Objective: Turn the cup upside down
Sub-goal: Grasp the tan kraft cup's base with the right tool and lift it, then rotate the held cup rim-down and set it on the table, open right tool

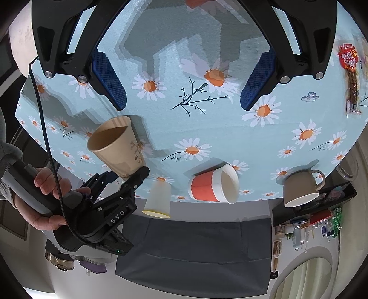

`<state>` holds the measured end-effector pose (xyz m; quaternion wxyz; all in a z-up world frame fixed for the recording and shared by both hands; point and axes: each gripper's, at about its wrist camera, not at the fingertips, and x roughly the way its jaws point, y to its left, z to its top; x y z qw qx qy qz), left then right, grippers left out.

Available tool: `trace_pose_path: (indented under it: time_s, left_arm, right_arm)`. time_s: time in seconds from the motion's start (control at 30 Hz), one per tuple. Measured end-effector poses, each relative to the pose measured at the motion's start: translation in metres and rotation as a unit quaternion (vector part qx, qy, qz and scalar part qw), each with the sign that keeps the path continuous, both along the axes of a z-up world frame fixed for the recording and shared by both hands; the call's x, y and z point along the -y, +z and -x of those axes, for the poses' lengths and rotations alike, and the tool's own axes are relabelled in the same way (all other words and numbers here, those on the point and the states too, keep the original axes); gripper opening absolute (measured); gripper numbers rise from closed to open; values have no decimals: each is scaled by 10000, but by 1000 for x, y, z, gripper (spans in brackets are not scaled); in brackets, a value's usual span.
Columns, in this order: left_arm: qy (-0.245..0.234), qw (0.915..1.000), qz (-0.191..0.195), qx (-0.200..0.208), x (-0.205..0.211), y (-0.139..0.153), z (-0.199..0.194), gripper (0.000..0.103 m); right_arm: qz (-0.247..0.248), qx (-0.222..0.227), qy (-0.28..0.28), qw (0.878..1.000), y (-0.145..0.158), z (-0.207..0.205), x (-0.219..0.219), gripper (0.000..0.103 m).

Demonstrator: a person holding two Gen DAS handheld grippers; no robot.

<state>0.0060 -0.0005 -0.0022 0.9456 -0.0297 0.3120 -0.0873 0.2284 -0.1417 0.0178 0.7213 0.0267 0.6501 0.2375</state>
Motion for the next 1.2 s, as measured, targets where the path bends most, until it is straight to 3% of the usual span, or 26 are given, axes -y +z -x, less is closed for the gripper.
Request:
trace_pose_path:
  time_s: [0.07, 0.3, 0.43, 0.6, 0.8, 1.03, 1.1, 1.17, 1.2]
  left_arm:
    - [-16, 10000, -9, 1, 0, 0, 0, 97]
    - [2, 10000, -9, 30, -1, -1, 0, 97]
    - [-18, 10000, 46, -15, -2, -1, -1, 97]
    - [-57, 9999, 62, -58, -2, -3, -2, 97]
    - [-52, 10000, 21, 8, -1, -2, -1, 97]
    - [-57, 9999, -79, 61, 2, -1, 0, 97]
    - [-47, 9999, -107, 90, 2, -1, 1, 97]
    - [-29, 9998, -145, 107, 3, -1, 1, 97]
    - [-29, 9998, -157, 114, 3, -1, 1, 97]
  right_arm:
    - [-179, 407, -4, 9990, 12, -1, -4, 50]
    - [-109, 1718, 233, 9848, 37, 0, -18, 50]
    - [142, 2478, 512, 9673, 43, 8, -21, 50]
    - [206, 3051, 665, 9498, 40, 26, -15, 50]
    - [209, 3507, 798, 9328, 40, 66, -8, 50]
    - [-40, 3293, 844, 9404, 31, 88, 3, 50]
    - [58, 3181, 877, 9440, 27, 91, 2, 60]
    - [85, 3227, 850, 9426, 28, 97, 5, 78]
    - [34, 3285, 818, 9410, 31, 101, 8, 78]
